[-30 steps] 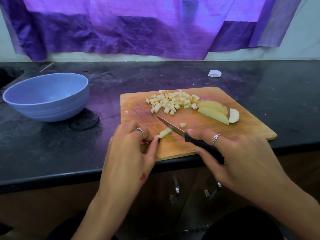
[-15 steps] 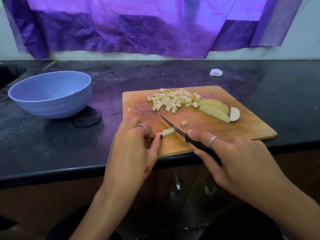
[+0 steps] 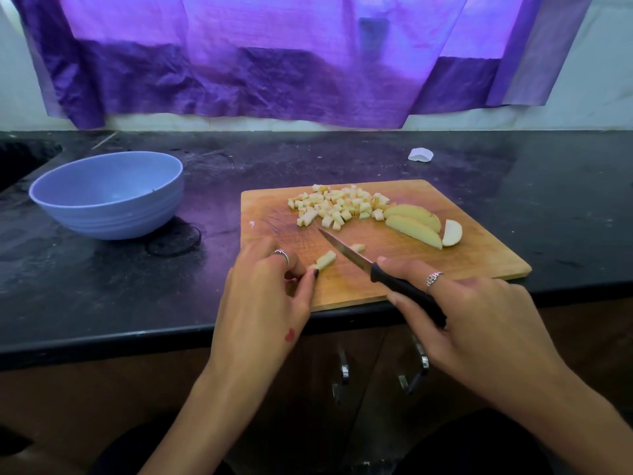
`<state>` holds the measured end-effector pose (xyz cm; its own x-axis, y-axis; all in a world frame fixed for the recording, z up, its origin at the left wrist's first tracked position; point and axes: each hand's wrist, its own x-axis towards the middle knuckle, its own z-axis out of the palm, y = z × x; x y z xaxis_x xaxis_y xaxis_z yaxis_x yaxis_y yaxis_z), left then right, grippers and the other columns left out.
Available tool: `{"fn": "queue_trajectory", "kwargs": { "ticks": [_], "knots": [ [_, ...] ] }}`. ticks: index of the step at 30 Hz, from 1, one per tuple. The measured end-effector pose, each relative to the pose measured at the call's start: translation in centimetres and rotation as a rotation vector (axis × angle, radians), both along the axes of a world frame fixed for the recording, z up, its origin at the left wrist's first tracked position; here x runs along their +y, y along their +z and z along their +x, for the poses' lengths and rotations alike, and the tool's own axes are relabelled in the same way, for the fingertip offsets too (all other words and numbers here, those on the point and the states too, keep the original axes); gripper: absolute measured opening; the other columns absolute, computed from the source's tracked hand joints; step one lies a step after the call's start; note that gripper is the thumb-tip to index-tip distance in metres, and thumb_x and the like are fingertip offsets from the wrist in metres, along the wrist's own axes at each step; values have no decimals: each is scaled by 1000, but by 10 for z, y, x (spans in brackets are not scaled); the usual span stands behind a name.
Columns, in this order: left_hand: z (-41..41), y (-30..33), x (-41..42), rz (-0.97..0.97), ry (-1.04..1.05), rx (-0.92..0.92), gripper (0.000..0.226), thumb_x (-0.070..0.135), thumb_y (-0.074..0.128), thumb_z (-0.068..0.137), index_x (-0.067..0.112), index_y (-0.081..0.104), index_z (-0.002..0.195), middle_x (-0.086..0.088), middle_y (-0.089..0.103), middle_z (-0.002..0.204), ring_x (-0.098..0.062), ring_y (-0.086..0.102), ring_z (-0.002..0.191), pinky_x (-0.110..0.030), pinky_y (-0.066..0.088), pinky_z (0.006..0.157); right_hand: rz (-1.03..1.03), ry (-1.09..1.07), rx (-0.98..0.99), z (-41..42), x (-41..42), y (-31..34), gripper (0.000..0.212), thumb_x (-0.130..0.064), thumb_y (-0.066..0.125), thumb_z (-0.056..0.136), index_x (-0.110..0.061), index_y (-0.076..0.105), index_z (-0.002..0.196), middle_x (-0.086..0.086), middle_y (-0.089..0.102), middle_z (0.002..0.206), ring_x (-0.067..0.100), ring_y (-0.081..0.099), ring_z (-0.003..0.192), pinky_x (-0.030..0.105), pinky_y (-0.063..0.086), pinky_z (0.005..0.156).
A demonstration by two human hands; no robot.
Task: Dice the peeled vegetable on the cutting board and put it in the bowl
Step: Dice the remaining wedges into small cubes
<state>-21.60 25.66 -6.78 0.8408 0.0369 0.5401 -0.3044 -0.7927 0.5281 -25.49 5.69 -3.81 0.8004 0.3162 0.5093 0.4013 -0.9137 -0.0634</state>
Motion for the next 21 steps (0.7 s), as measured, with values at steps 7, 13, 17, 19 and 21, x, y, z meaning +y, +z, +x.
{"fn": "queue_trajectory", "kwargs": {
  "ticks": [7,13,17,19,21],
  "knots": [
    [0,-1,1,-8,-11,-1,20,22,71,80,17,60,64,5,53,78,-11,45,77,-23,40,64,-9,15,20,3,5,-1,34,-43,53,83,-33,65,114,-10,42,42,12,42,34,24,33,31],
    [1,-3,2,-10,-2,0,19,22,71,80,17,62,65,7,52,77,-10,45,76,-21,38,64,-5,57,45,9,6,1,37,-44,43,85,-33,65,112,-11,43,42,9,40,34,21,26,33],
    [2,-3,2,-17,-19,-20,20,20,71,79,19,59,63,9,49,74,-5,38,73,-11,35,66,-14,77,96,19,8,2,38,-47,41,87,-33,64,113,-11,47,44,5,42,36,21,31,32],
    [2,-3,1,-13,-22,-27,20,19,71,78,19,58,63,9,49,74,-5,36,73,-7,35,68,-23,66,121,26,13,2,35,-49,44,88,-36,62,116,-14,47,46,4,42,38,22,35,33],
    [2,-4,1,-14,-18,-21,20,21,70,79,17,59,63,8,50,75,-6,38,74,-12,37,66,-50,59,120,30,16,1,33,-47,50,88,-36,61,117,-15,46,47,5,42,39,22,35,34]
  ]
}}
